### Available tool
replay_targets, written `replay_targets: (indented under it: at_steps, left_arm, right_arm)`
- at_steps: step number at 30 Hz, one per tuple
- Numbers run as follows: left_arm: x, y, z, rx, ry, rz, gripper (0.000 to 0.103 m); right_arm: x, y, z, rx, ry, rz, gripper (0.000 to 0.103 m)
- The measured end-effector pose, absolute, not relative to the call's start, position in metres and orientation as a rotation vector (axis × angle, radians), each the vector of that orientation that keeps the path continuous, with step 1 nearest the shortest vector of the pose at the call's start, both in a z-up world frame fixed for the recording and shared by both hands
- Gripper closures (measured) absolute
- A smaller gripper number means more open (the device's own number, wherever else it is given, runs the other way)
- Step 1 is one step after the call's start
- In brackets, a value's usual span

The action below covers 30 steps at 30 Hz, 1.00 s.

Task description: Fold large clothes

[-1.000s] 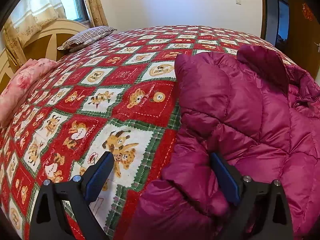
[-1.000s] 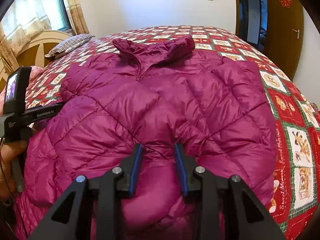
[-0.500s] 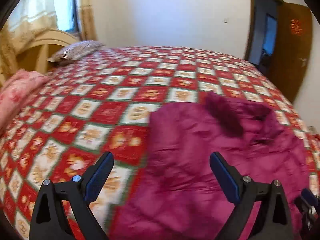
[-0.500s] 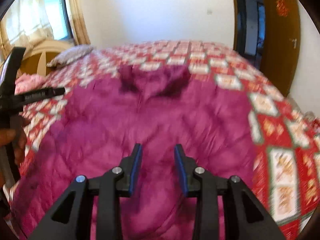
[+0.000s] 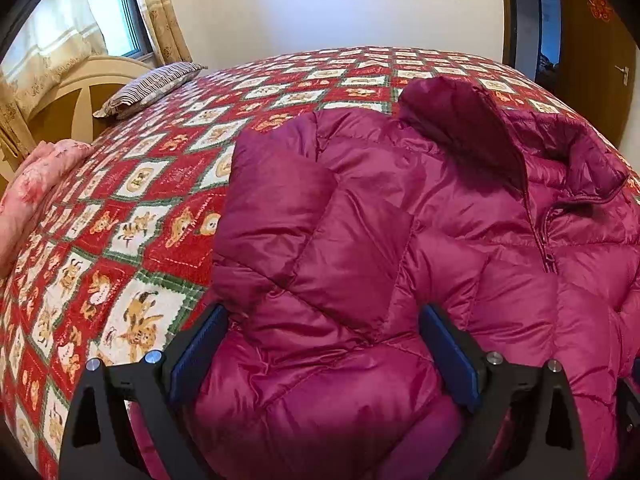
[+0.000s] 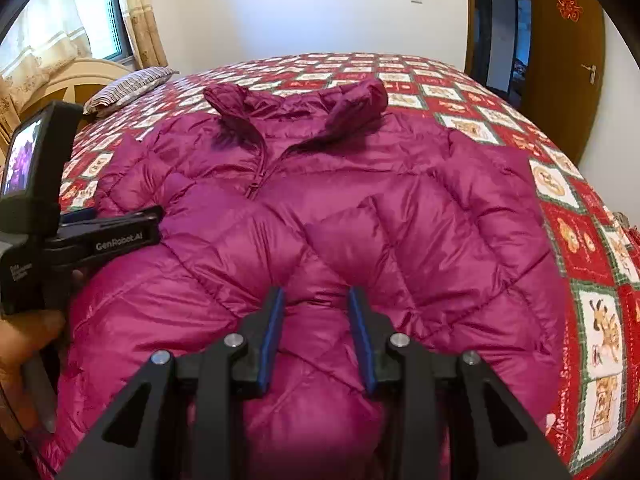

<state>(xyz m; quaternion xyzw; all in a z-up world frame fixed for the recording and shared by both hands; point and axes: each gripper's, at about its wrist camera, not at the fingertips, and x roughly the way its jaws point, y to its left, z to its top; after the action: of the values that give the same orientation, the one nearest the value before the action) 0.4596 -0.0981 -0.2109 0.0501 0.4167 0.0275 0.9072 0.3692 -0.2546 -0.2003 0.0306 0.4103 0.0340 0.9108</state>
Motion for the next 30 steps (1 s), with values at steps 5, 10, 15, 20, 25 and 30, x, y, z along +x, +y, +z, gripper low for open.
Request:
replay_targets:
  at_steps: [5,10,15,20,25,30]
  left_arm:
    - [0.459,-0.099,-0.202,0.128,0.871,0.047,0.006]
    - [0.451,-0.087,-0.147,0.139,0.719,-0.025,0.006]
    - [0.495,-0.065,-0.161,0.085,0.811,0.027,0.006]
    - [0.505,-0.055,-0.212,-0.002,0.913,0.07,0.006]
    - [0.502,-0.06,-0.213,0.012,0.894,0.082,0.006]
    - [0.505,-0.062,-0.214,0.02,0.895,0.096,0.004]
  right_arm:
    - [0.37,-0.254,-0.199,0.048,0.86,0.077,0.066]
    - [0.36,-0.282,-0.151,0.084,0.721,0.075,0.066]
    - [0.396,-0.333,-0.146,0.125,0.729,-0.063,0.066]
    - [0.42,-0.348,-0.189,0.111,0.836,-0.082,0.066]
    - [0.416,-0.354,-0.199,0.132,0.834,-0.067,0.066]
    - [0.418,-0.348,-0.202,0.099,0.831,-0.081,0.066]
